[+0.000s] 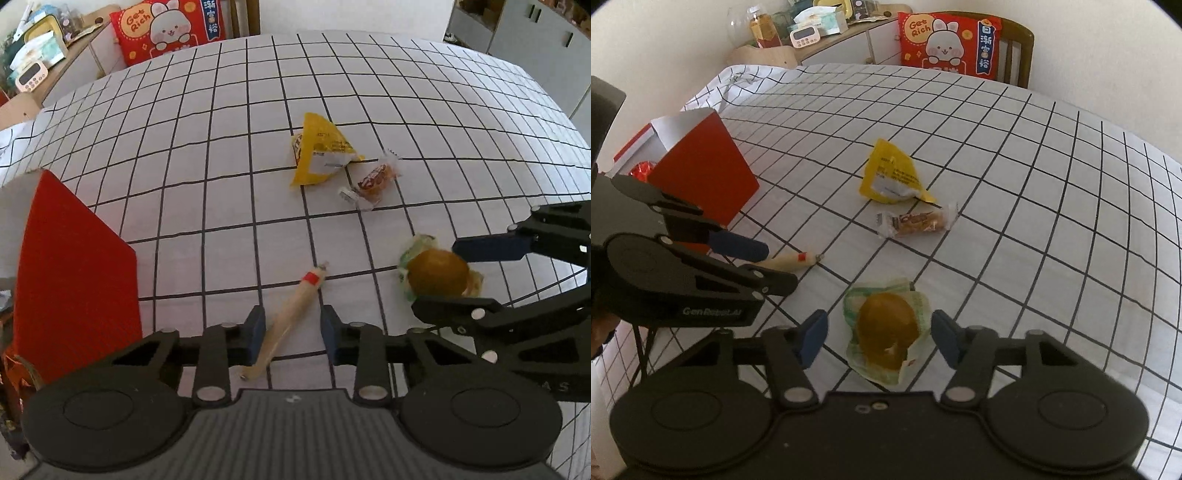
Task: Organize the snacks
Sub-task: 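Grasp the wooden stick with the left tool while the right tool grasps the round cake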
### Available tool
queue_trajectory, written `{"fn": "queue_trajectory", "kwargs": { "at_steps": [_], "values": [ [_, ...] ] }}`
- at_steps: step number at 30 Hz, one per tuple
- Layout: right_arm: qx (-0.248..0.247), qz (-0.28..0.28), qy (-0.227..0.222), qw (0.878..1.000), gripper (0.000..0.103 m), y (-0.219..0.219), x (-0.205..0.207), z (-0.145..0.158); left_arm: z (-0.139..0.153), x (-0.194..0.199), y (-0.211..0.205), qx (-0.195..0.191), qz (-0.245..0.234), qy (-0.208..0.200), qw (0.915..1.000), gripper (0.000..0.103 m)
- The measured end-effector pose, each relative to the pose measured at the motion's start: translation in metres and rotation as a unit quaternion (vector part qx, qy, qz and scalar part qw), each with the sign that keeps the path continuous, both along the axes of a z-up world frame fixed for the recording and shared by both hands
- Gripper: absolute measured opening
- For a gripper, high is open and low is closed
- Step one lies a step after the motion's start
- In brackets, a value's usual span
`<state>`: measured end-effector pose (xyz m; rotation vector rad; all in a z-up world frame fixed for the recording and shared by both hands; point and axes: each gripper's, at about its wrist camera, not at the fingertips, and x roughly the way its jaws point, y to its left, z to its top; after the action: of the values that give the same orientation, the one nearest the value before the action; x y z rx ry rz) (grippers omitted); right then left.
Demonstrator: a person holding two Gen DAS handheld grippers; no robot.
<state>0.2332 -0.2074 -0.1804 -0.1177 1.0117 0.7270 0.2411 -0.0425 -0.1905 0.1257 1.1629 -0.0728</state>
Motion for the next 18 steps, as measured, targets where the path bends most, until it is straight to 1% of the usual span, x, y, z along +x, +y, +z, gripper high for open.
{"fn": "queue_trajectory", "kwargs": {
  "at_steps": [1, 2, 4, 7, 8, 14, 18],
  "values": [
    [0.001, -0.002, -0.002, 1.0, 0.05, 0.0, -0.001, 0.0, 0.0, -0.001, -0.001, -0.001, -0.001, 0.0, 1.0, 0.024],
    [0.0, -0.003, -0.006, 1.0, 0.049, 0.0, -0.002, 0.0, 0.0, -0.001, -0.002, -0.004, -0.001, 0.0, 1.0, 0.016],
    [-0.004, -0.001, -0.015, 1.0, 0.047, 0.001, -0.005, 0.0, 0.001, -0.003, -0.005, -0.007, 0.001, 0.001, 1.0, 0.011],
    [-0.006, -0.002, -0.026, 1.0, 0.042, 0.002, -0.009, 0.002, 0.0, -0.006, -0.005, -0.017, 0.01, 0.001, 0.9998, 0.01],
    [-0.005, -0.004, -0.027, 1.0, 0.038, 0.002, -0.01, 0.004, 0.001, -0.007, -0.005, -0.02, 0.013, 0.001, 0.9997, 0.01],
    [-0.007, -0.018, -0.025, 1.0, 0.037, 0.0, -0.017, 0.005, 0.003, -0.015, -0.004, -0.028, 0.035, 0.0, 0.999, 0.01],
    [0.007, -0.031, -0.021, 0.999, 0.036, -0.006, -0.023, 0.01, 0.014, -0.025, -0.003, -0.048, 0.051, -0.005, 0.9975, 0.01]
  ]
}}
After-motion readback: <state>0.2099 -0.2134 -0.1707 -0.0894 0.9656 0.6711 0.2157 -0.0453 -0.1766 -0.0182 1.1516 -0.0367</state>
